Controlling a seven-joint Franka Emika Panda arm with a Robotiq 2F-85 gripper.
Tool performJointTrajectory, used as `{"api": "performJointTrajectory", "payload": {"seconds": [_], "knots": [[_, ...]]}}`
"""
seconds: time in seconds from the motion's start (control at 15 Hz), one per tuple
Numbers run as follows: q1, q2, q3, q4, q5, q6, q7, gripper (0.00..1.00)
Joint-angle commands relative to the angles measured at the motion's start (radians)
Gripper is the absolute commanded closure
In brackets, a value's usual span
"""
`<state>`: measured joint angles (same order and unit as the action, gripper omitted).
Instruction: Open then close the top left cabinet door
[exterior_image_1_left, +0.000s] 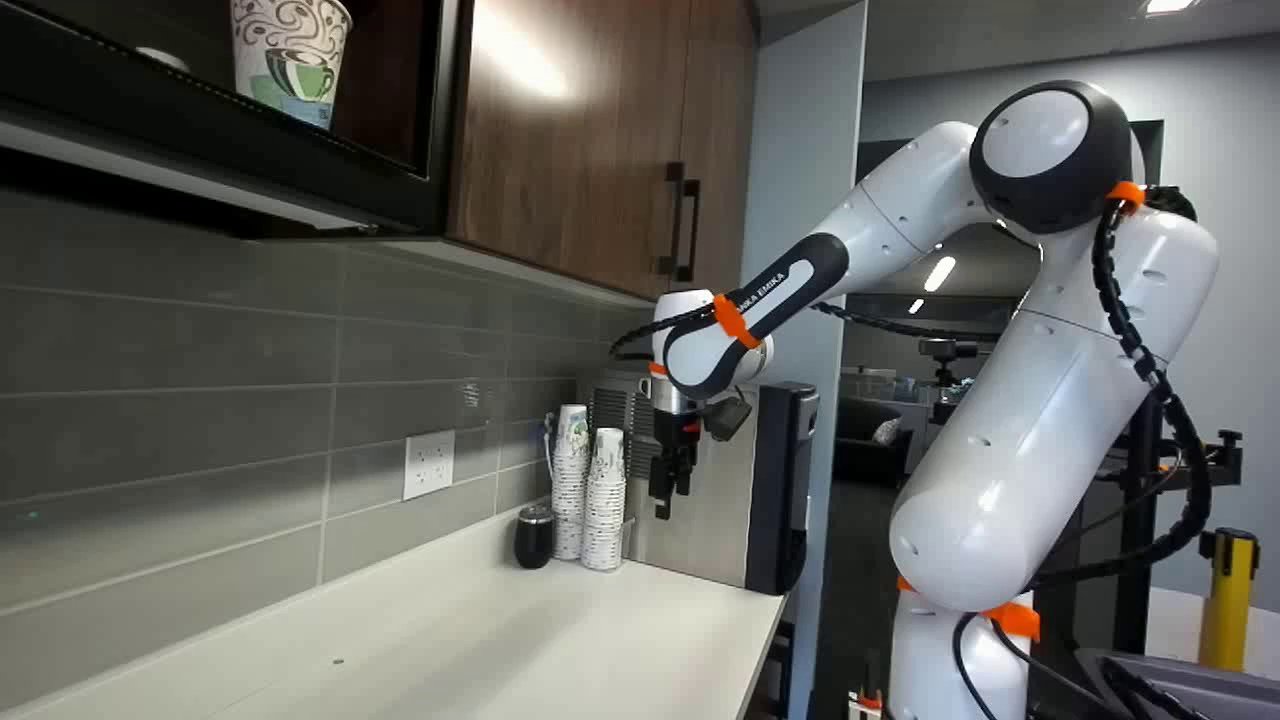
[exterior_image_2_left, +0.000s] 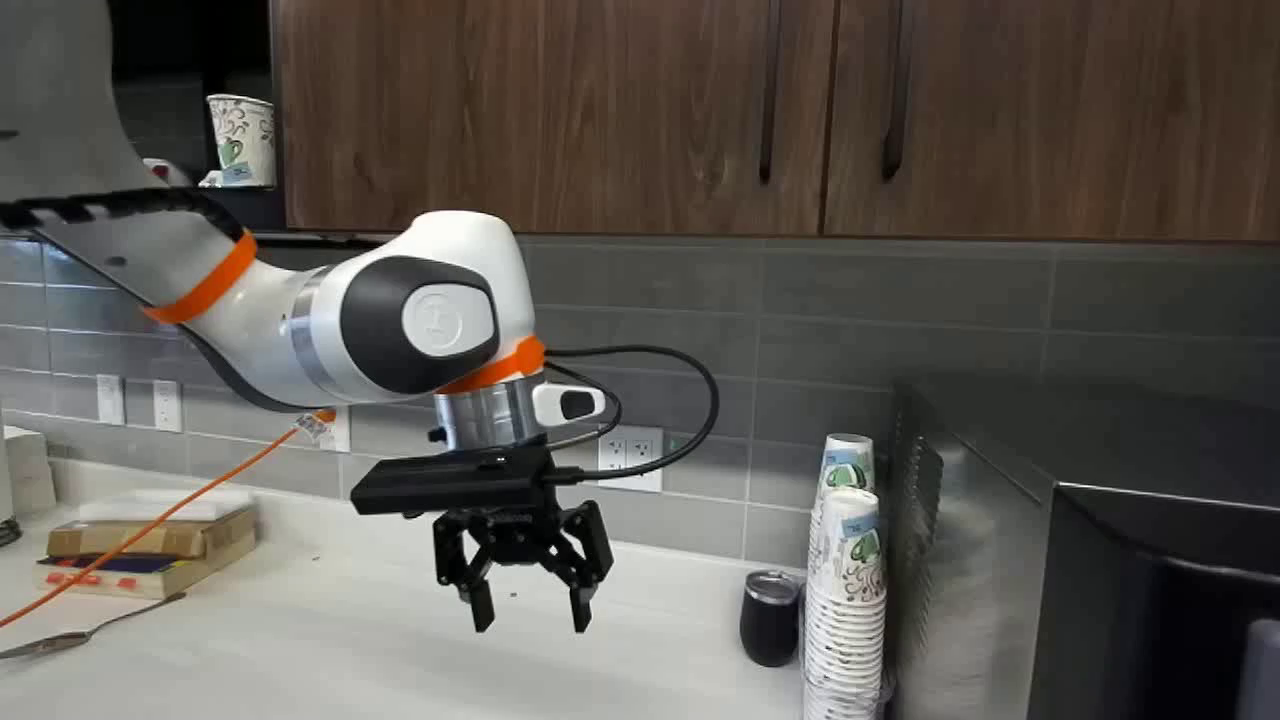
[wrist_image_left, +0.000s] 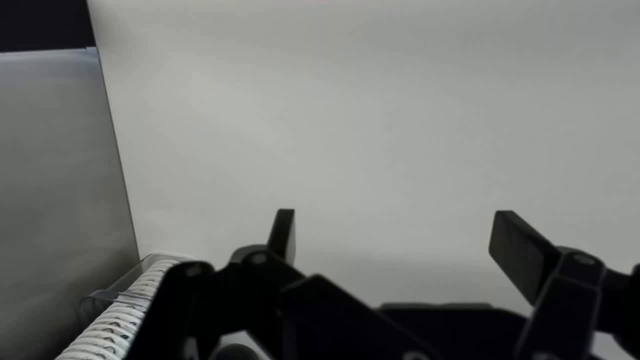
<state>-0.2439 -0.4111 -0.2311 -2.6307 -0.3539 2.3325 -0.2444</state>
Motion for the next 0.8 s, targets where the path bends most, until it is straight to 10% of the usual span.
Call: {"api": "performJointTrajectory", "payload": {"seconds": [0.0, 0.73], "knots": [[-0.003, 0.000, 0.003, 0.001, 0.002, -0.002, -0.001, 0.00], [-0.008, -0.226, -0.039, -0.049, 0.021, -0.053, -0.140, 0.00]]}}
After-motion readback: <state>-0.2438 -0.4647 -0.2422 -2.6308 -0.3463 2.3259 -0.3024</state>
